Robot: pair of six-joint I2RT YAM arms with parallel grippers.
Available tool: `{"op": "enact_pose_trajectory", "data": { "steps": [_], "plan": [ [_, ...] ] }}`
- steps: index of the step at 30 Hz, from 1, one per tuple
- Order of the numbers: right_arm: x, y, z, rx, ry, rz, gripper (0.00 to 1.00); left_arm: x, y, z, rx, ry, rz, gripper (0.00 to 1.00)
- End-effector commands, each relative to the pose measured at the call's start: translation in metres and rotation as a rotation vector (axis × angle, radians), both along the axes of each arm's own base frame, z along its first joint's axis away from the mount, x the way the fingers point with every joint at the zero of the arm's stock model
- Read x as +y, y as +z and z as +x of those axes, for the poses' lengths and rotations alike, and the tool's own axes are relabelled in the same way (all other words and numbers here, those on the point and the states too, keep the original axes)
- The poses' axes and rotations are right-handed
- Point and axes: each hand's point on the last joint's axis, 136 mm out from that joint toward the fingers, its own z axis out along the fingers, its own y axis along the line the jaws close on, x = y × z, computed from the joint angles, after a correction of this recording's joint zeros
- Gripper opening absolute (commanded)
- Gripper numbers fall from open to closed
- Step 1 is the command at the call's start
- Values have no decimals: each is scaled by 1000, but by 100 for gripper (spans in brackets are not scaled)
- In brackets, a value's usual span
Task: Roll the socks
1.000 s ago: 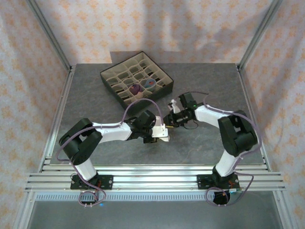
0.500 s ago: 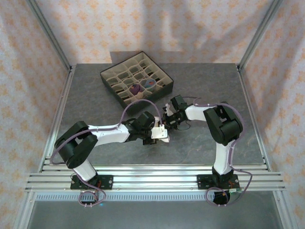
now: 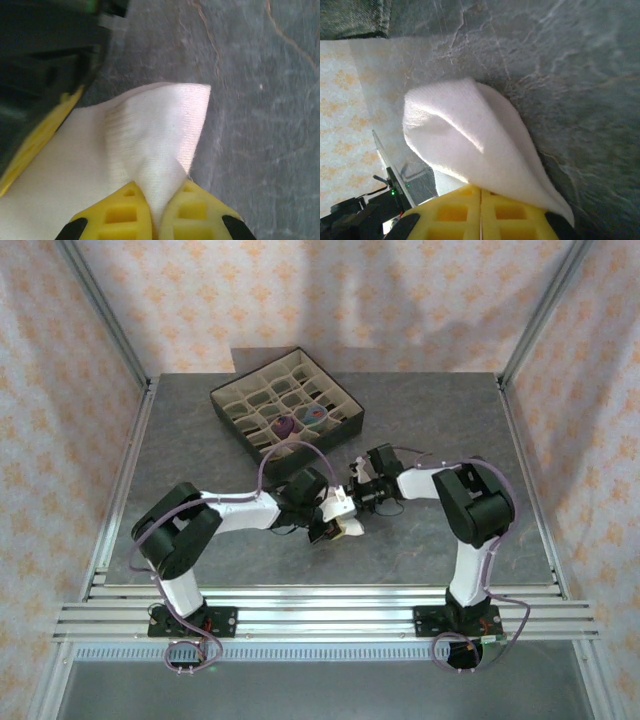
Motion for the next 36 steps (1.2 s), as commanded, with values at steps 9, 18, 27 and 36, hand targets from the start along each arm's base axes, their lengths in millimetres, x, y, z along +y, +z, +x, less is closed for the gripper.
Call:
{"op": "enact_pose_trajectory", "data": {
  "steps": [9, 18, 27, 36],
  "plan": [
    [-58, -4, 11, -120, -234, -145, 30, 31, -45, -3, 437, 224, 61, 0],
    [-71, 19, -8, -170, -198, -178, 40, 39, -56, 1, 540, 228, 165, 0],
    [-64, 18, -33, -139, -116, -123, 40, 45, -63, 13, 551, 281, 220, 3],
    [-48, 19, -43, -132, -38, -97, 39, 50, -64, 23, 512, 343, 253, 17]
  ]
}}
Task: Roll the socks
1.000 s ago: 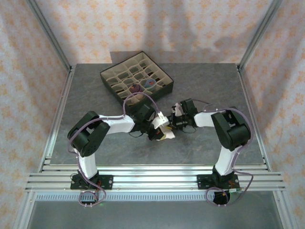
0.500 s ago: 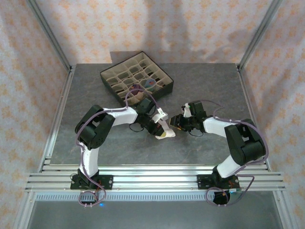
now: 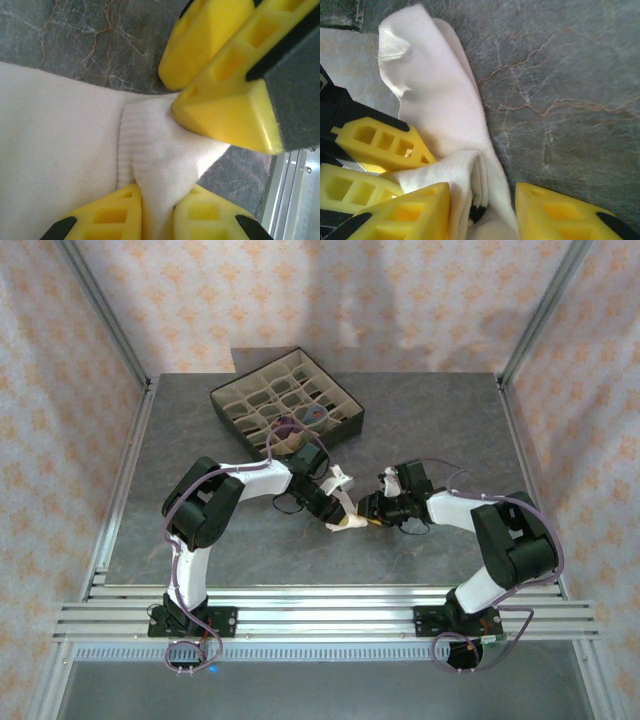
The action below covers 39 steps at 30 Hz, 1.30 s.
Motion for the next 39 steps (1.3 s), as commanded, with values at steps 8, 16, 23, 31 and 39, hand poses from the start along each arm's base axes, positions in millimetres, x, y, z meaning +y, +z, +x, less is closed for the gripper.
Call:
{"op": "enact_pose_trajectory", "data": {
  "steps": [8, 16, 23, 31, 39],
  "plan": [
    [16, -3, -8, 36, 87, -29, 33, 56, -54, 3, -13, 111, 345, 24],
    [-18, 8, 4, -37, -62, -67, 38, 60, -59, -1, -5, 98, 355, 18],
    [-9, 29, 2, -77, -43, 27, 44, 62, -65, -5, 11, 100, 362, 17],
    [9, 25, -3, -84, 25, 32, 47, 59, -66, -4, 32, 114, 357, 17],
    [31, 5, -3, -12, 87, 58, 39, 55, -65, 1, 26, 128, 341, 19]
  ]
}}
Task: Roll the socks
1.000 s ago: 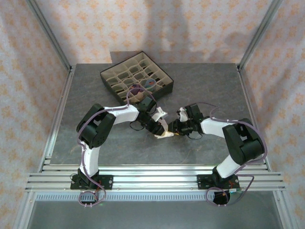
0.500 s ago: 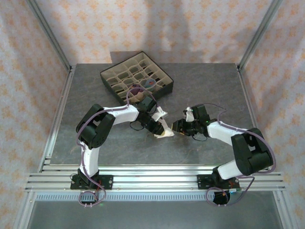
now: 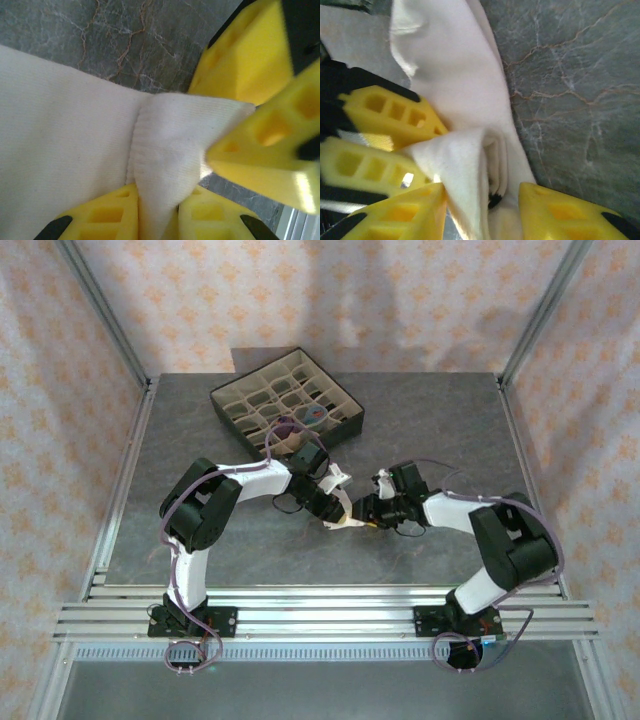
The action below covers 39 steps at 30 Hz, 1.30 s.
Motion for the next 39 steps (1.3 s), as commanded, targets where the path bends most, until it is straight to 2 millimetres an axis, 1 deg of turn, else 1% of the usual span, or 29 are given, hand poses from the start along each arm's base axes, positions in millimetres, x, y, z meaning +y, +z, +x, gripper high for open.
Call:
{"op": "enact_pose_trajectory", "data": {
  "steps": [1, 4, 5, 6, 9, 10, 11, 12, 15, 18, 21, 22, 25, 27, 29, 31, 32, 34, 37, 39],
  "plan": [
    [15, 3, 4, -8, 42, 30, 36, 47, -62, -5, 51, 83, 265, 20],
    [11, -10, 3, 28, 39, -25, 21, 45, -55, 3, 4, 93, 252, 21],
    [9, -15, 2, 45, 40, -49, 14, 46, -52, 6, -21, 100, 256, 22],
    [6, -20, 2, 59, 37, -74, 10, 48, -49, 9, -53, 104, 259, 23],
    [4, -31, 0, 113, 54, -112, 4, 50, -35, 13, -168, 88, 255, 25],
    [4, -34, -1, 130, 60, -120, 3, 50, -31, 13, -203, 77, 253, 26],
    [3, -37, -3, 144, 66, -129, 3, 49, -18, 15, -267, 66, 234, 27],
    [3, -39, -2, 151, 68, -136, 3, 47, -10, 15, -319, 50, 218, 28],
    [2, -41, -3, 166, 78, -146, 3, 45, 12, 12, -430, 11, 170, 30],
    [3, -40, -2, 170, 86, -150, 3, 45, 28, 10, -515, -32, 142, 31],
    [3, -39, -2, 174, 92, -154, 2, 48, 39, 7, -602, -78, 139, 31],
    [3, -39, -2, 175, 95, -155, 3, 49, 44, 7, -650, -88, 142, 31],
    [3, -38, -3, 184, 100, -159, 2, 49, 51, 0, -823, -173, 175, 31],
    [4, -37, -3, 186, 105, -158, 2, 49, 53, -4, -951, -235, 246, 32],
    [4, -36, -3, 190, 108, -159, 3, 45, 56, -6, -1079, -296, 324, 36],
    [5, -34, -2, 191, 111, -156, 2, 39, 54, -8, -1144, -352, 384, 38],
    [5, -34, -3, 193, 112, -157, 2, 34, 53, -9, -1166, -376, 405, 38],
    [5, -33, -2, 196, 113, -154, 2, 30, 47, -9, -1181, -420, 451, 39],
    [6, -31, -2, 202, 114, -153, 2, 21, 33, -11, -1172, -479, 482, 39],
    [6, -30, -2, 206, 117, -153, 2, 19, 23, -8, -1172, -497, 521, 39]
  ]
}}
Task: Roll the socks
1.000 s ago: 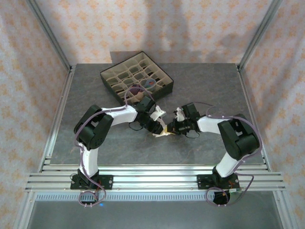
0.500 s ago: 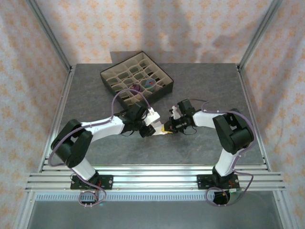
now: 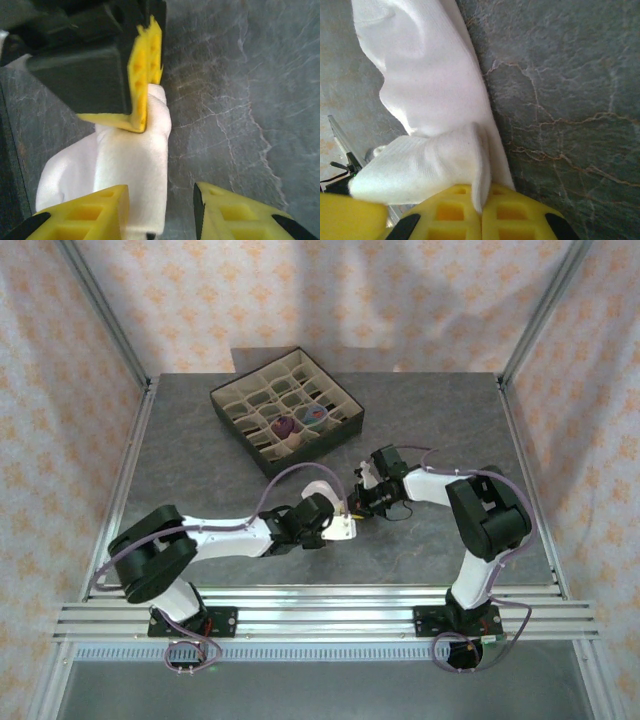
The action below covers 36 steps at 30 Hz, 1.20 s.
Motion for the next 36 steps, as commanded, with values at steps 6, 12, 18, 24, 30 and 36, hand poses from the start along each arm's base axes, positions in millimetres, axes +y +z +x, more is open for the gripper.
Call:
{"op": "enact_pose_trajectory", "data": {
  "steps": [6, 12, 18, 24, 30, 36],
  "plan": [
    [-19, -25, -24, 115, 1, -116, 2, 3, -11, 35, -244, 87, 171, 40],
    [-18, -21, -25, 124, 12, -116, 3, 4, -6, 35, -337, 83, 149, 38],
    [-14, -7, -24, 127, 44, -93, 11, 9, -33, 30, -221, 59, 205, 3],
    [-22, 34, -11, 71, 48, -61, 33, 9, -36, 19, -32, 56, 178, 0],
    [-31, 66, 11, 4, 12, -49, 37, 8, -29, 11, 100, 32, 91, 0],
    [-19, 62, 36, -43, -20, -33, 34, 9, -22, 5, 233, 31, -1, 0]
  ]
}}
